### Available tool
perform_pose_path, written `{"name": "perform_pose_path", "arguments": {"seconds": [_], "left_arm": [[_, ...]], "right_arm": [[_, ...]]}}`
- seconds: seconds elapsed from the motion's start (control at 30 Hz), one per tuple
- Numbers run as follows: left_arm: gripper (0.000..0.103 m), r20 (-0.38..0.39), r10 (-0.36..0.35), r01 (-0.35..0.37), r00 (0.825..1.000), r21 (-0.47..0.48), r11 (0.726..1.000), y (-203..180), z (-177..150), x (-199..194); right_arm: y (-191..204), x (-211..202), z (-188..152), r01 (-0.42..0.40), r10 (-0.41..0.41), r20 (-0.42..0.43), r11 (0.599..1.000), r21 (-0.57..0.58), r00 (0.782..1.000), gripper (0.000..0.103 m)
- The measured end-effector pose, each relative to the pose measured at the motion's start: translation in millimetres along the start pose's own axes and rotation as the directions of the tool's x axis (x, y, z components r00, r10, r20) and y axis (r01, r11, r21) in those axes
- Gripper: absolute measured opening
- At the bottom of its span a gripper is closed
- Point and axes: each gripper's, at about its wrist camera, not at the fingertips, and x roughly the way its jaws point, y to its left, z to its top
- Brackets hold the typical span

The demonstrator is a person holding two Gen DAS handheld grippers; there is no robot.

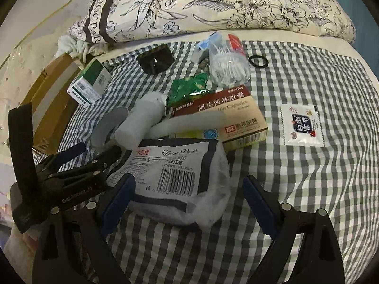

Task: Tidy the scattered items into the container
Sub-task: 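Grasp the tape roll with the left tool while the right tool grasps the tissue-paper pack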

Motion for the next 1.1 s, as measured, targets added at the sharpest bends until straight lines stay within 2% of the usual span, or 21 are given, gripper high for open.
{"name": "perform_pose_path", "arguments": {"seconds": [0.3, 0.53, 0.87, 1.1], "left_arm": [[0.096, 0.012, -0.001, 0.0, 1.0, 0.038, 0.999, -5.7, 6.5, 15.6], [0.096, -0.007, -0.038, 0.038, 0.999, 0.003, 0.999, -0.4, 16.4, 30.6], [0.096, 0.011, -0.035, 0.035, 0.999, -0.001, 0.999, 0.6, 19.5, 38.2], [0.091, 0.026, -0.038, 0.038, 0.999, -0.005, 0.999, 1.3, 18.2, 36.5]], "right_arm": [[4.2, 9.9, -2.2, 0.0, -0.001, -0.026, 1.0, -0.009, 1.0, 0.092], [4.5, 27.5, -5.9, -0.004, 0.004, -0.069, 1.0, 0.003, 0.998, 0.092], [-6.0, 44.0, -3.3, -0.021, 0.027, -0.105, 0.998, 0.06, 0.994, 0.092], [-3.7, 46.1, -4.6, -0.012, 0.017, -0.103, 0.998, 0.056, 0.995, 0.092]]}}
